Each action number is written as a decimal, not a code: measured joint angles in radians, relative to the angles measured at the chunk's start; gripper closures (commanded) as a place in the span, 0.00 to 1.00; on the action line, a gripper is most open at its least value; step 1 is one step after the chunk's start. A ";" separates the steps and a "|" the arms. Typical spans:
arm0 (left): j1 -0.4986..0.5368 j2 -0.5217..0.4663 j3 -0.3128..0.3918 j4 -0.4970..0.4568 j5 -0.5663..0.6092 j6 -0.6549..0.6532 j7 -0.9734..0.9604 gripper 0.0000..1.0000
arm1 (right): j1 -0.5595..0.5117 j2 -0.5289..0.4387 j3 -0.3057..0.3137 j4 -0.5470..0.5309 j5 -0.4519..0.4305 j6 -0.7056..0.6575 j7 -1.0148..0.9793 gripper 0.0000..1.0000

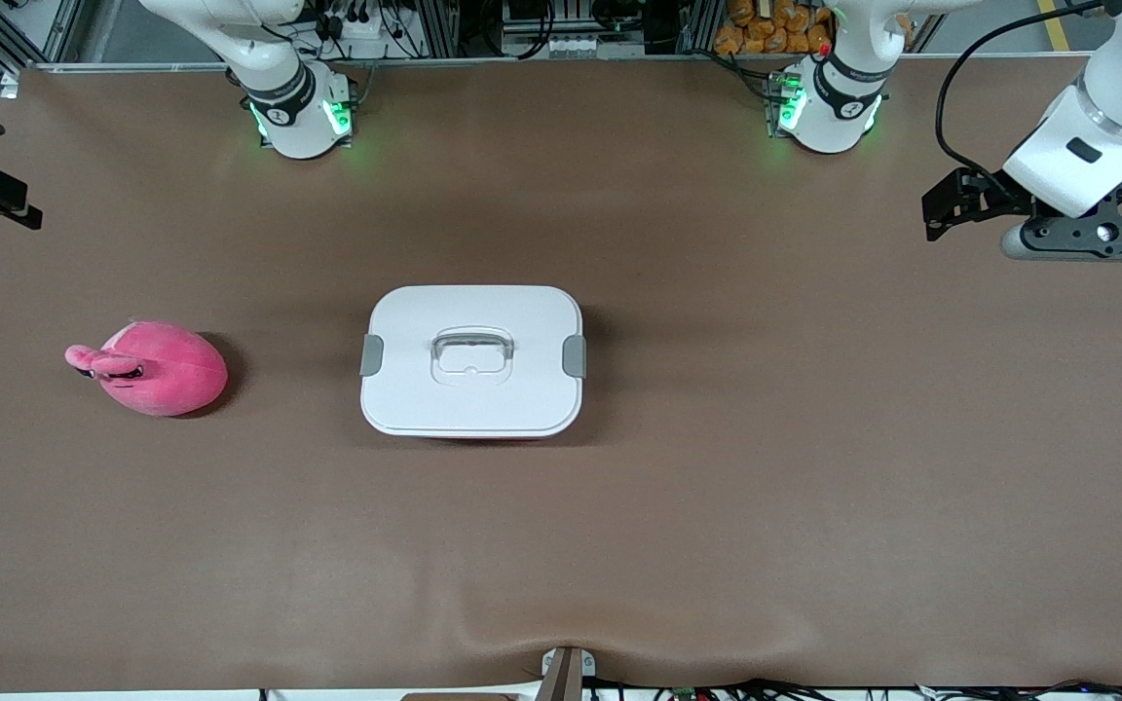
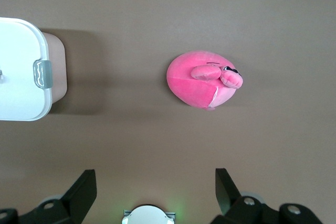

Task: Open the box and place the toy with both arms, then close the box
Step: 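Reach the left gripper to the white lid handle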

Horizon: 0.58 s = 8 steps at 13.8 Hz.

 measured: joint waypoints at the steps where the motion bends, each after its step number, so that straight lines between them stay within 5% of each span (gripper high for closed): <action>1: 0.002 0.000 0.000 0.000 0.000 0.000 0.003 0.00 | 0.000 0.000 0.000 0.000 0.000 0.000 0.000 0.00; 8: 0.018 0.000 0.005 -0.007 -0.028 -0.002 0.001 0.00 | -0.001 0.000 -0.001 0.000 0.001 0.001 0.000 0.00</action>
